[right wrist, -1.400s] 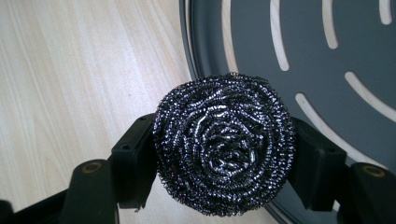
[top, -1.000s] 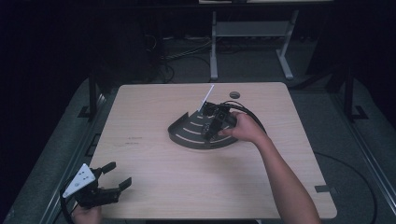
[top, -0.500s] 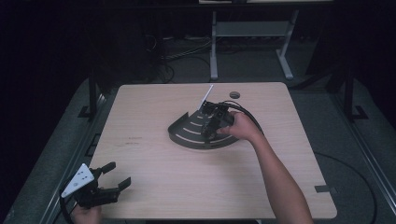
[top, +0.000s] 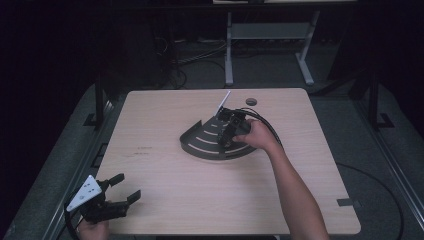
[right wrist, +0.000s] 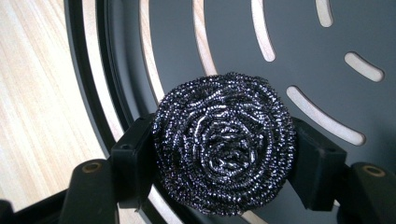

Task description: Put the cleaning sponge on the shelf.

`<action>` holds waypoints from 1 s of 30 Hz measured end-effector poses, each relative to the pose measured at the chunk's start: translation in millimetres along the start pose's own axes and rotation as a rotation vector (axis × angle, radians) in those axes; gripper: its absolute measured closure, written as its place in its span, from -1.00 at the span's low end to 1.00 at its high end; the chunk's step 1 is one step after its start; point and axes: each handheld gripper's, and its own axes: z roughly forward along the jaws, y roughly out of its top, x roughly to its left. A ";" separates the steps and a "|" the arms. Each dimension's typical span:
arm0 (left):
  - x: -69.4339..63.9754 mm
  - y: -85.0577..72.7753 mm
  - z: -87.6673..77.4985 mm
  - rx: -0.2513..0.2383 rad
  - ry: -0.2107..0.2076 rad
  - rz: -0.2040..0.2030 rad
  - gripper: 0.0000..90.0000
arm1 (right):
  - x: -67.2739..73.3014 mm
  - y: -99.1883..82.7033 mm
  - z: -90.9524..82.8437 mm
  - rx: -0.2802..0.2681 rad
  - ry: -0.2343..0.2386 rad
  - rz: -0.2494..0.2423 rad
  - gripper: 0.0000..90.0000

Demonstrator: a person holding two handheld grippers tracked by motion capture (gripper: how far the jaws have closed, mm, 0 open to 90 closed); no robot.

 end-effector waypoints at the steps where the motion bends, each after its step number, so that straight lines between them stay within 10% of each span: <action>1: -0.1 0.0 0.0 0.000 -0.001 0.001 -0.70 | -0.7 0.2 1.0 0.000 -0.003 0.001 -0.28; 30: -1.4 0.7 1.2 0.006 -0.001 0.005 -0.71 | -5.9 1.8 24.5 0.048 -0.004 0.031 -0.29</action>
